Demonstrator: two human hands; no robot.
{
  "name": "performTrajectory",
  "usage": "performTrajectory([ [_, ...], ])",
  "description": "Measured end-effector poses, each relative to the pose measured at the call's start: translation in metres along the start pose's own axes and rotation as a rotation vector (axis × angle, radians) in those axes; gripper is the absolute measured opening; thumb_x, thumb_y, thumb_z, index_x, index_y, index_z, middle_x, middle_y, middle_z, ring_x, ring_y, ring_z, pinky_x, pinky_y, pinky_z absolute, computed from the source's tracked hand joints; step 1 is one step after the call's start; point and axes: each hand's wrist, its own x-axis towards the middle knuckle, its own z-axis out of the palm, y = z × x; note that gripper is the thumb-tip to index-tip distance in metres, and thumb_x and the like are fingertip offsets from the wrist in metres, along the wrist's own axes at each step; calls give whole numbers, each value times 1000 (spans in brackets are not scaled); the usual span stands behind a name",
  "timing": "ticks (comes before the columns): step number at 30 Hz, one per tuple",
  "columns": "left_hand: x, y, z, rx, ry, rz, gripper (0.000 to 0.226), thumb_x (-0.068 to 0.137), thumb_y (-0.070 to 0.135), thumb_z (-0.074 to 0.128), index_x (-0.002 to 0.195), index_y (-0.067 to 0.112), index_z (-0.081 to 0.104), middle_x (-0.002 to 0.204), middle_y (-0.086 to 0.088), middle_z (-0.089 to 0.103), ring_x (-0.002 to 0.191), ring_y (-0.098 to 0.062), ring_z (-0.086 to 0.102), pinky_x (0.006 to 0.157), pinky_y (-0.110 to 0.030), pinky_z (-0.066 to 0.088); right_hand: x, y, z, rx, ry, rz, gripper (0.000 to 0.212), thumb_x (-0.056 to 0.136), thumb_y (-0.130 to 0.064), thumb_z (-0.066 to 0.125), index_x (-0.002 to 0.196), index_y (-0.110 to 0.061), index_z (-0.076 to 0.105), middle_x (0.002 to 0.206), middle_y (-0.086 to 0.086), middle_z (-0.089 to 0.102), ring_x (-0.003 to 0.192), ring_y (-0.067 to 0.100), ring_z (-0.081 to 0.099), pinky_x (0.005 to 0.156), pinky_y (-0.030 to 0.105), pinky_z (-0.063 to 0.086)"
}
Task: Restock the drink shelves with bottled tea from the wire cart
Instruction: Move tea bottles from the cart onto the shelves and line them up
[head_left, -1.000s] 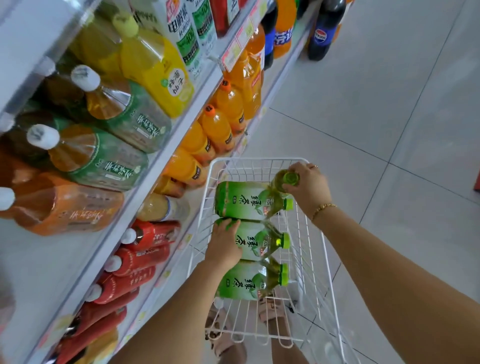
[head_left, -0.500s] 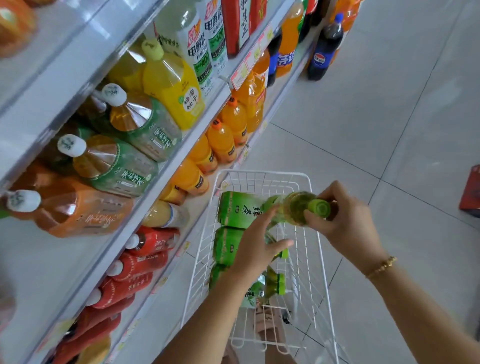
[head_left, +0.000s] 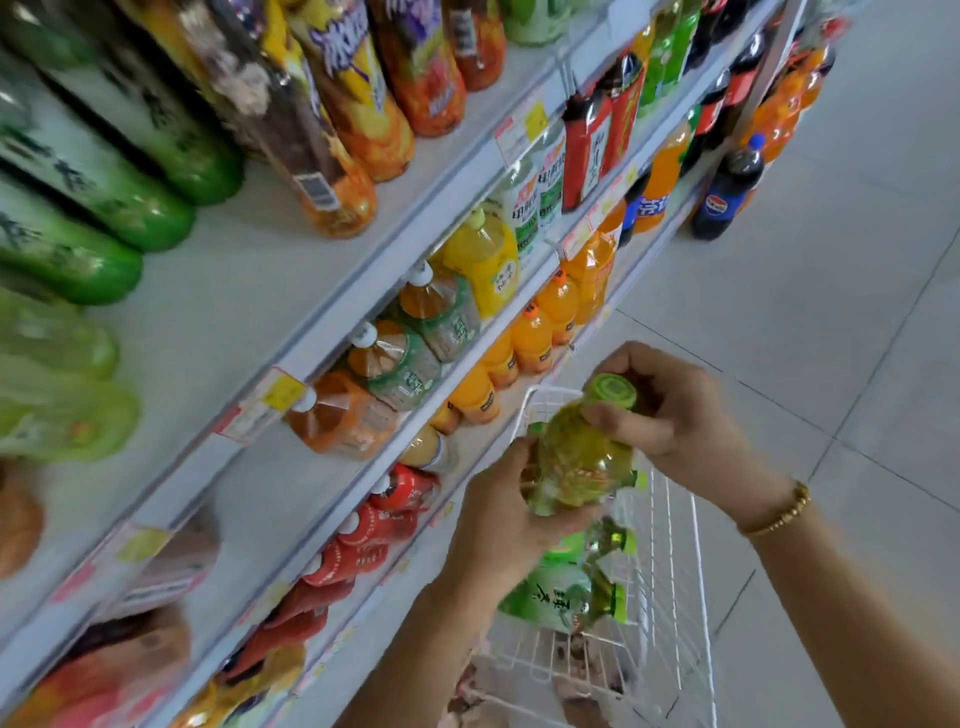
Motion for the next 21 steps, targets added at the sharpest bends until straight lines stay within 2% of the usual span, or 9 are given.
performTrajectory([
  [4, -19, 42, -63, -150, 272, -33, 61, 48, 57, 75, 100, 28, 62, 90, 15, 72, 80, 1, 66, 68, -20, 53, 33, -65, 36, 157, -112, -116, 26, 71, -45, 71, 79, -21, 67, 74, 25, 55, 64, 22, 49, 59, 35, 43],
  [6, -32, 61, -98, -257, 439, -20, 58, 48, 49, 79, 97, 22, 64, 85, 13, 72, 74, -1, 67, 64, -19, 52, 50, -85, 57, 84, -53, -177, 32, 82, -45, 64, 78, -13, 66, 68, 12, 55, 64, 13, 51, 62, 32, 46],
  [8, -43, 78, -132, -313, 574, 29, 41, 56, 27, 84, 91, 19, 64, 76, 15, 72, 66, 3, 65, 60, -13, 48, 68, -95, 80, -108, 5, -229, 21, 87, -33, 61, 79, -14, 65, 70, -5, 59, 65, 3, 53, 68, 29, 48],
  [10, -51, 90, -164, -375, 669, 73, 36, 64, 5, 82, 90, 19, 61, 71, 14, 71, 63, 4, 63, 58, -10, 47, 80, -98, 105, -228, 0, -257, 4, 86, -19, 65, 86, -16, 67, 81, -2, 64, 73, 4, 60, 74, 31, 50],
  [13, -54, 95, -202, -420, 722, 109, 41, 65, 10, 76, 104, 13, 61, 86, 9, 72, 74, 0, 68, 61, -11, 49, 90, -102, 135, -307, -56, -271, 18, 86, -11, 64, 103, -12, 68, 101, 7, 65, 90, 18, 62, 82, 25, 49],
  [15, -53, 89, -217, -426, 716, 102, 45, 68, 4, 77, 109, 12, 61, 93, 7, 73, 84, -4, 69, 65, -12, 50, 88, -110, 150, -252, -169, -268, 26, 88, -1, 56, 108, -15, 66, 105, 5, 66, 94, 15, 62, 88, 24, 51],
  [17, -52, 79, -223, -449, 697, 85, 42, 70, -7, 74, 106, 14, 64, 95, 3, 73, 88, -9, 69, 68, -17, 52, 81, -118, 156, -26, -430, -158, 34, 92, 5, 45, 106, -19, 66, 106, 1, 68, 99, 13, 63, 93, 22, 48],
  [19, -52, 70, -222, -475, 665, 65, 40, 68, -11, 73, 96, 17, 67, 92, 1, 74, 86, -12, 70, 69, -21, 54, 74, -116, 153, 217, -651, -19, 33, 95, -1, 43, 113, -20, 64, 114, -1, 68, 110, 14, 61, 96, 26, 47],
  [21, -52, 60, -220, -573, 640, 58, 38, 60, -10, 77, 84, 19, 71, 83, 2, 74, 79, -11, 69, 69, -25, 55, 69, -108, 144, 195, -816, 21, 35, 95, -13, 52, 129, -20, 54, 123, -5, 64, 116, 11, 58, 96, 25, 47],
])
